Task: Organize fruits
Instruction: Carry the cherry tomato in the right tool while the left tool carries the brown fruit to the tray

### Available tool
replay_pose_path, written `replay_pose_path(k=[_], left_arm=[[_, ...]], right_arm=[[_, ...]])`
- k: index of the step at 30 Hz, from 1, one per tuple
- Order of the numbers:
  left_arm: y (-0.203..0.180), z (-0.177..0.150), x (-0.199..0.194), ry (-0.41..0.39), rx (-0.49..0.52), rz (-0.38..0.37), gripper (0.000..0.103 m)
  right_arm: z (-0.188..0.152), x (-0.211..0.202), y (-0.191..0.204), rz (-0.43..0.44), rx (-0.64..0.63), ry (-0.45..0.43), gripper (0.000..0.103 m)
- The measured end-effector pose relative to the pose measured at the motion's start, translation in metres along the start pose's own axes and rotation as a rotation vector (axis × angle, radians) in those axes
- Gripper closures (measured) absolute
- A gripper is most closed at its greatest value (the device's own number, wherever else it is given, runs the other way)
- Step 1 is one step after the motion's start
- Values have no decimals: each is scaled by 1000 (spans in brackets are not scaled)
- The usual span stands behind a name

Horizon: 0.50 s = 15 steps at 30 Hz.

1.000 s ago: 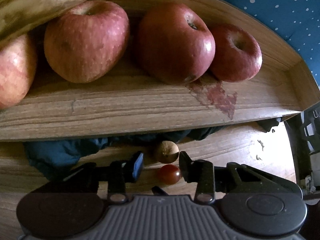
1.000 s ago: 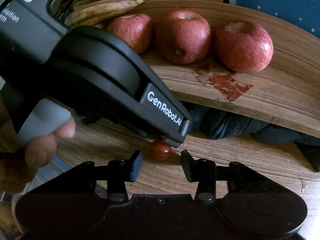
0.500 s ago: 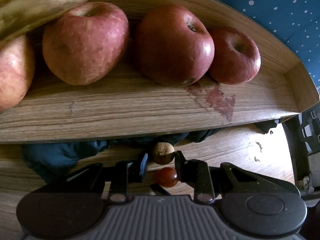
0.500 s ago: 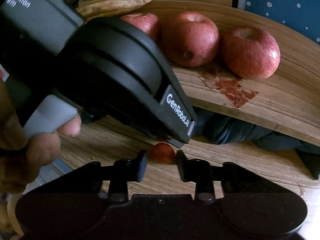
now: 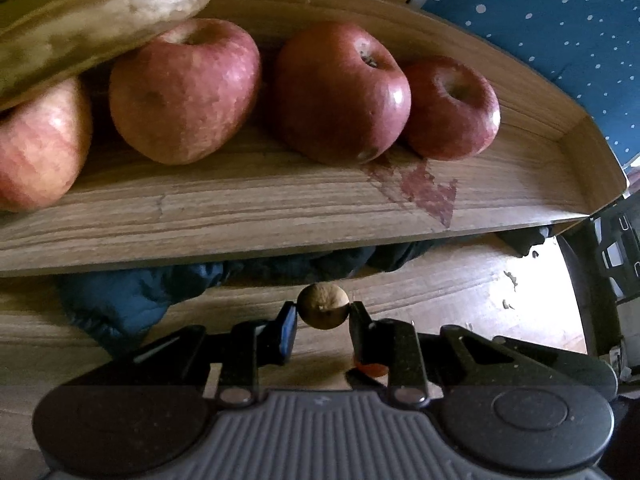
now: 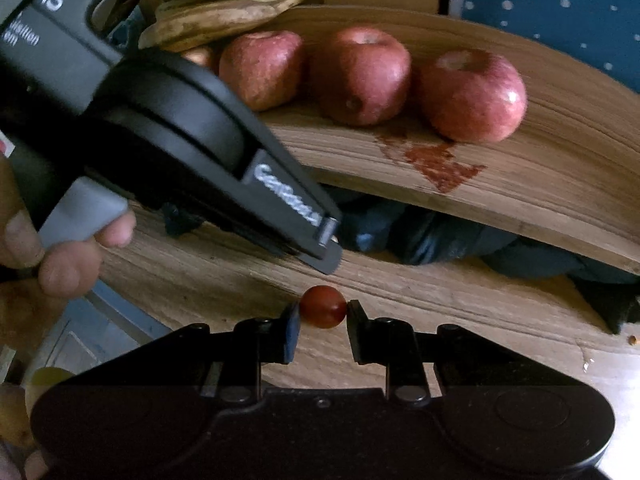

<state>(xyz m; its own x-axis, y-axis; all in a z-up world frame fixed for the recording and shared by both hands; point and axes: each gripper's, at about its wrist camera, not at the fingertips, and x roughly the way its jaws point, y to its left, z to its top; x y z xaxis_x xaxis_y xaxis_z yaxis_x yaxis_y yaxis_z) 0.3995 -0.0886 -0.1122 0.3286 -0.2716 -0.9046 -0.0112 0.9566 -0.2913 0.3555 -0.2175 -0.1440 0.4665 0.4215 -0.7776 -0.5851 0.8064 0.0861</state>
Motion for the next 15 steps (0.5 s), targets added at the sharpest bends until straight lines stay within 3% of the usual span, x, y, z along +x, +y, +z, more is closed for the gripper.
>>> replay_pose_path(k=[15], left_arm=[[-11, -23, -35, -47, 13, 17, 72]], right_arm=[[-16, -45, 1, -23, 5, -61, 76]])
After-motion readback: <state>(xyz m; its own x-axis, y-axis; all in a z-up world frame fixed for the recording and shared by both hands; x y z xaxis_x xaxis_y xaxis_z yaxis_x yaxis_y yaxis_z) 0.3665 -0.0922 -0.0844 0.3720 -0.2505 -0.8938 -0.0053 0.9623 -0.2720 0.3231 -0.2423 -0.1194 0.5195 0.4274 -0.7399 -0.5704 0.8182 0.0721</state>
